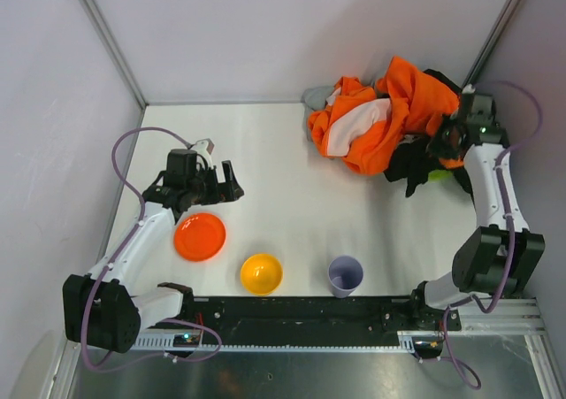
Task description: Pick out a specific cloth from the pile
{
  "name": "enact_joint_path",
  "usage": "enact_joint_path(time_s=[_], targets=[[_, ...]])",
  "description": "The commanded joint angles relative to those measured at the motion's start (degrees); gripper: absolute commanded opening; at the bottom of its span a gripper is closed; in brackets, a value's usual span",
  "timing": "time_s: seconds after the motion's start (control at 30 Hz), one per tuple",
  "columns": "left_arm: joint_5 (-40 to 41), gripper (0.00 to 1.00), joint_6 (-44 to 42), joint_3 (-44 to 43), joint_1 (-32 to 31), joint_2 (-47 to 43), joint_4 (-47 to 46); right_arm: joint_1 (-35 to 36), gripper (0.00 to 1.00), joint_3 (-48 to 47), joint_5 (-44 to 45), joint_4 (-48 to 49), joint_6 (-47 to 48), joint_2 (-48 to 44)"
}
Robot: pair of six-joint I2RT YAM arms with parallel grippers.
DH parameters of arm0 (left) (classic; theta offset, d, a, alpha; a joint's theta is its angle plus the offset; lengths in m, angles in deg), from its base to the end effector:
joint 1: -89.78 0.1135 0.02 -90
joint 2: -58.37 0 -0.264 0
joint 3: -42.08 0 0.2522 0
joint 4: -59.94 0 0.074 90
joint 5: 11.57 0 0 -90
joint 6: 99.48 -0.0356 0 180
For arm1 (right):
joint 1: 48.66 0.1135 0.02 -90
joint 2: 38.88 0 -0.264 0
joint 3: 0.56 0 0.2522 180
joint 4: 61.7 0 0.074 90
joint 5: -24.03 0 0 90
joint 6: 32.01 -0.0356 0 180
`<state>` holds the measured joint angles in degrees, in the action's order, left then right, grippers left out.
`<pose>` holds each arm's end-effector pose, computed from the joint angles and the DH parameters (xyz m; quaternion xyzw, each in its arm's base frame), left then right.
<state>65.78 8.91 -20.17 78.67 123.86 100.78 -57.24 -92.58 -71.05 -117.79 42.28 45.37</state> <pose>0.2344 -0.0540 0.2638 -0.0152 0.9161 -0.1968 0.3491 0.3132 -0.0441 0.3285 0.1810 0.9161 0.0634 0.3521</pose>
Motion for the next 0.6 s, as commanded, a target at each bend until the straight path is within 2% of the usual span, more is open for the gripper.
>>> enact_joint_path(time_s=[0.0,0.2,0.3,0.37,0.47,0.57], targets=[[-2.34,1.00,-0.98,-0.87,0.31,-1.27,-1.91,-0.72,0.00,-18.94,-0.72,-2.01,1.05,5.12],[-2.93,1.00,-1.15,-0.82,0.32,-1.12,-2.35,-1.05,0.00,-48.28,-0.41,-9.58,0.45,19.15],[-3.01,0.99,-1.16,-0.86,0.33,-1.04,-2.67,-1.68,0.00,-59.60,-0.31,-10.96,-0.41,25.95],[-3.09,1.00,-1.17,-0.89,0.33,-1.06,-2.89,-2.31,0.00,-62.90,-0.37,-9.80,-1.02,28.82],[-4.31,1.00,-1.12,-1.00,0.31,-1.23,-3.77,-3.47,0.00,-61.81,-0.54,-6.01,-1.99,31.27],[-8.94,1.00,-0.77,-0.51,0.30,-1.35,-6.52,-4.86,0.00,-60.74,-1.11,-4.15,-2.89,34.95]])
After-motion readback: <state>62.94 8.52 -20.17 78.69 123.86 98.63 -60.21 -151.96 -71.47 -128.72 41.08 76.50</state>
